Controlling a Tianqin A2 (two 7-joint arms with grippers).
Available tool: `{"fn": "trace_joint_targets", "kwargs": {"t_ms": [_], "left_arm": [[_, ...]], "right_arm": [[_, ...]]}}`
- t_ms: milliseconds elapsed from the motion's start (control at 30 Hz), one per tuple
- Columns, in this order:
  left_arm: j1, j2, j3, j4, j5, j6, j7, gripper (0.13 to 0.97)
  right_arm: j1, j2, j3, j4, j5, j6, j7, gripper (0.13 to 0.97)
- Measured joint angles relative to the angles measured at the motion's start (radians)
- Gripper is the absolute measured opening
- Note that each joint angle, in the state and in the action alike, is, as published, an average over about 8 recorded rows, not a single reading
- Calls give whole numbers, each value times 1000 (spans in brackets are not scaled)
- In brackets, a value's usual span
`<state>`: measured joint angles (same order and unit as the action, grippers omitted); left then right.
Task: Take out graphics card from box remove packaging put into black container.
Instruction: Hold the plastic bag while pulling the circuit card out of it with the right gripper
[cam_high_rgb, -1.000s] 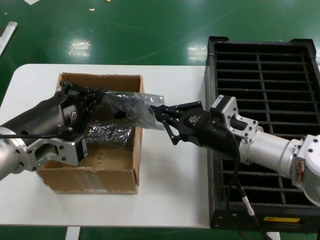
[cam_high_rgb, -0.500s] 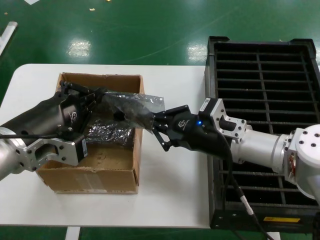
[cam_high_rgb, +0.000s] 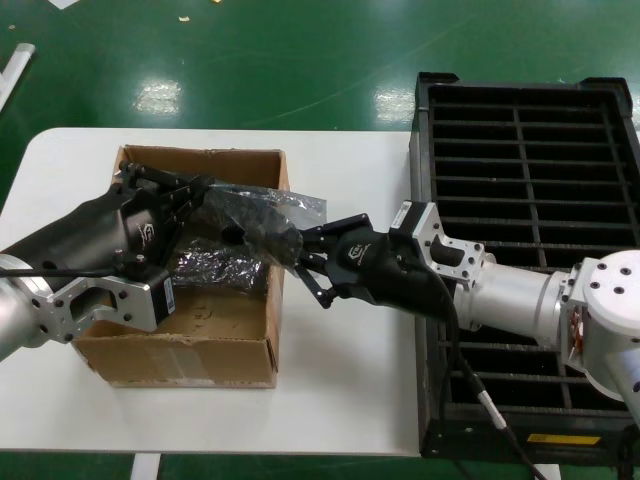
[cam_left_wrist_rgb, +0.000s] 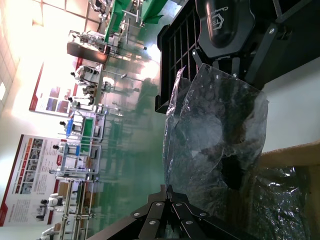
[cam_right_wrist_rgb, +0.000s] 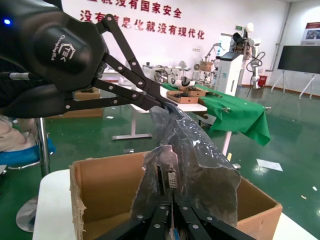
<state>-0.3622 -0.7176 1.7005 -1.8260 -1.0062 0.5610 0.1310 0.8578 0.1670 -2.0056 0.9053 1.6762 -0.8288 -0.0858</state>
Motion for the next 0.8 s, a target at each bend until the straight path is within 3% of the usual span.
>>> {"fn": "trace_joint_targets", "kwargs": {"t_ms": [333, 600, 800], "left_arm": [[0, 0, 0, 0, 0, 0, 0, 138], [0, 0, 0, 0, 0, 0, 0, 138], [0, 0, 0, 0, 0, 0, 0, 138]], "right_arm": [[0, 5, -1, -1, 3, -14, -9, 193], [34, -31, 17, -78, 26, -24, -55, 293], [74, -72, 38, -180, 47, -38, -105, 266]]}}
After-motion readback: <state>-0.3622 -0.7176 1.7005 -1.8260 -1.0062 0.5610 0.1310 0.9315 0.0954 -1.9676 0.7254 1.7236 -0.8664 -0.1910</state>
